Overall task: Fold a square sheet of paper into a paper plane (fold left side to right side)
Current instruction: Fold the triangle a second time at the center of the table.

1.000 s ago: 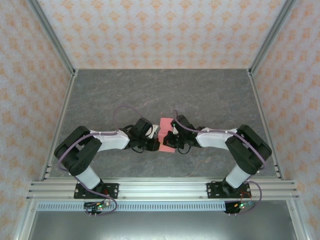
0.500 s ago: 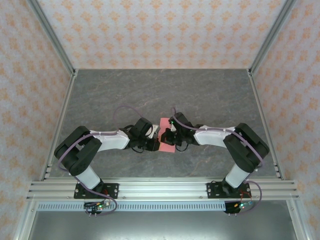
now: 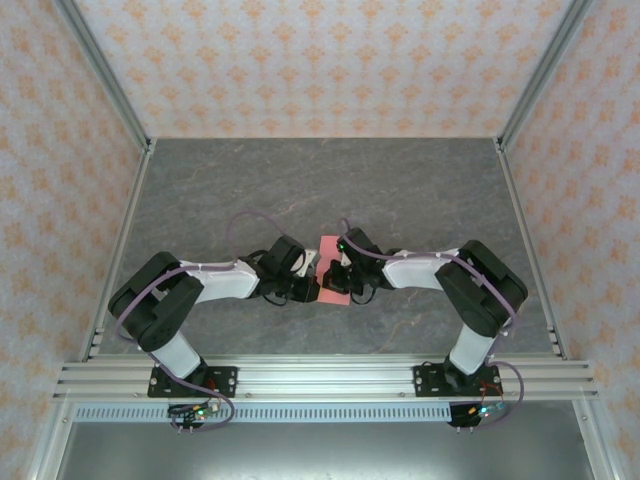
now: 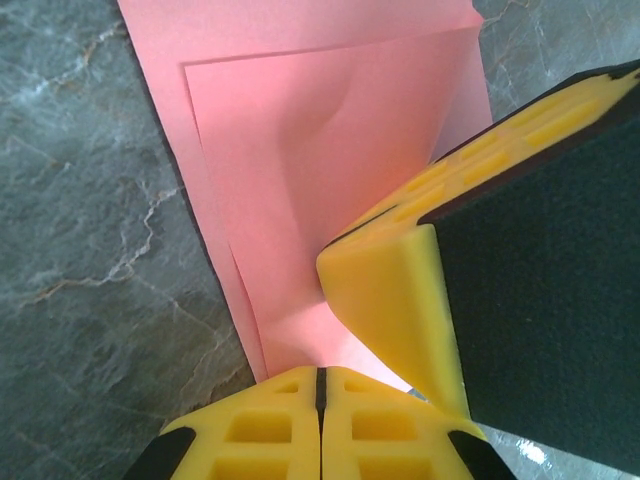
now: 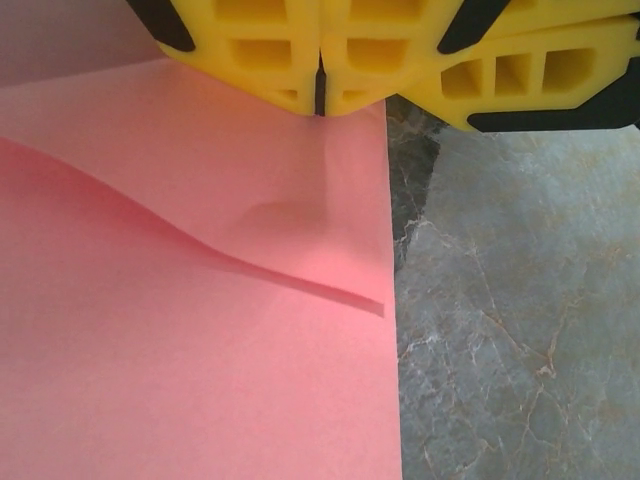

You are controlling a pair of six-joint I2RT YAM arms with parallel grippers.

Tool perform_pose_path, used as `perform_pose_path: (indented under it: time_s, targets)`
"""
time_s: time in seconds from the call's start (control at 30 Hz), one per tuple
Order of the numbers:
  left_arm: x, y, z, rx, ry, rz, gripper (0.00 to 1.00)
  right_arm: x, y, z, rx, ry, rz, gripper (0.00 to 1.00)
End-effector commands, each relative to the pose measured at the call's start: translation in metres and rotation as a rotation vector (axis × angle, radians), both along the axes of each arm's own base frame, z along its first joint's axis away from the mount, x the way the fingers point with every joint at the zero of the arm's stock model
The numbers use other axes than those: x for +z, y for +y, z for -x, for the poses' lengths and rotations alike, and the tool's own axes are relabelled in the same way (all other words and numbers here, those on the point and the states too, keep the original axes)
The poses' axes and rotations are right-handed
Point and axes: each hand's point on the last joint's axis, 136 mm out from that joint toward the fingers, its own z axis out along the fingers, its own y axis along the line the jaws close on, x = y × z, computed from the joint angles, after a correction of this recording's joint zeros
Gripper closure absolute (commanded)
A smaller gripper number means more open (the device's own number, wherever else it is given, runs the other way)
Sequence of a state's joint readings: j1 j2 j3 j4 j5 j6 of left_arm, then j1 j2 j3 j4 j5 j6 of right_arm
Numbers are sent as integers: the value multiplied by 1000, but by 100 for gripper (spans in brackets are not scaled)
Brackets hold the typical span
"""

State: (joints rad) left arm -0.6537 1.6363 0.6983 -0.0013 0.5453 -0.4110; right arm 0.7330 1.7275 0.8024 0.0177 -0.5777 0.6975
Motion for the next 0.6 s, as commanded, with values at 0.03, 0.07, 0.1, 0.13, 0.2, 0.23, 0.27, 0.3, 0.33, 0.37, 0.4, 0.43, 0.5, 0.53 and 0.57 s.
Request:
perform_pose_path:
  time_s: [0.03, 0.07, 0.1, 0.13, 0.2, 0.23, 0.27, 0.3, 0.33, 0.37, 0.4, 0.43, 0.5, 0.53, 0.57]
  targets:
    - [-28, 28, 15, 23, 50, -132, 94, -24, -22, 7, 8, 21, 155, 96]
    - [-28, 28, 15, 24, 49, -131, 94, -25, -25, 6, 11, 14, 171, 96]
    - [-28, 28, 15, 25, 49, -133, 94, -26, -28, 6, 13, 9, 194, 96]
    - [-29, 29, 16, 24, 50, -134, 94, -26, -31, 6, 16, 0, 208, 96]
    - [-30, 30, 17, 25, 52, -139, 94, -25, -35, 4, 22, -13, 230, 96]
    - [-31, 31, 17, 25, 53, -141, 94, -24, -37, 3, 22, -20, 232, 96]
    - [-31, 31, 18, 26, 54, -143, 94, -23, -38, 2, 22, -24, 232, 96]
    - [-32, 32, 19, 25, 57, -144, 94, -22, -39, 1, 21, -30, 232, 96]
    - [-33, 32, 19, 26, 57, -144, 94, -21, -40, -1, 19, -37, 232, 96]
    - [-34, 32, 19, 27, 58, -147, 94, -19, -42, -2, 18, -43, 232, 96]
    - [-34, 33, 19, 26, 59, -147, 94, -19, -44, -3, 18, -46, 236, 96]
    - [-35, 33, 20, 27, 59, -148, 94, -18, -45, -4, 18, -48, 238, 96]
    - [-36, 34, 21, 29, 62, -150, 94, -18, -49, -7, 13, -49, 243, 96]
    - [-36, 34, 20, 29, 60, -151, 94, -19, -51, -7, 12, -48, 245, 96]
    - [-36, 34, 20, 29, 61, -152, 94, -19, -52, -9, 7, -48, 246, 96]
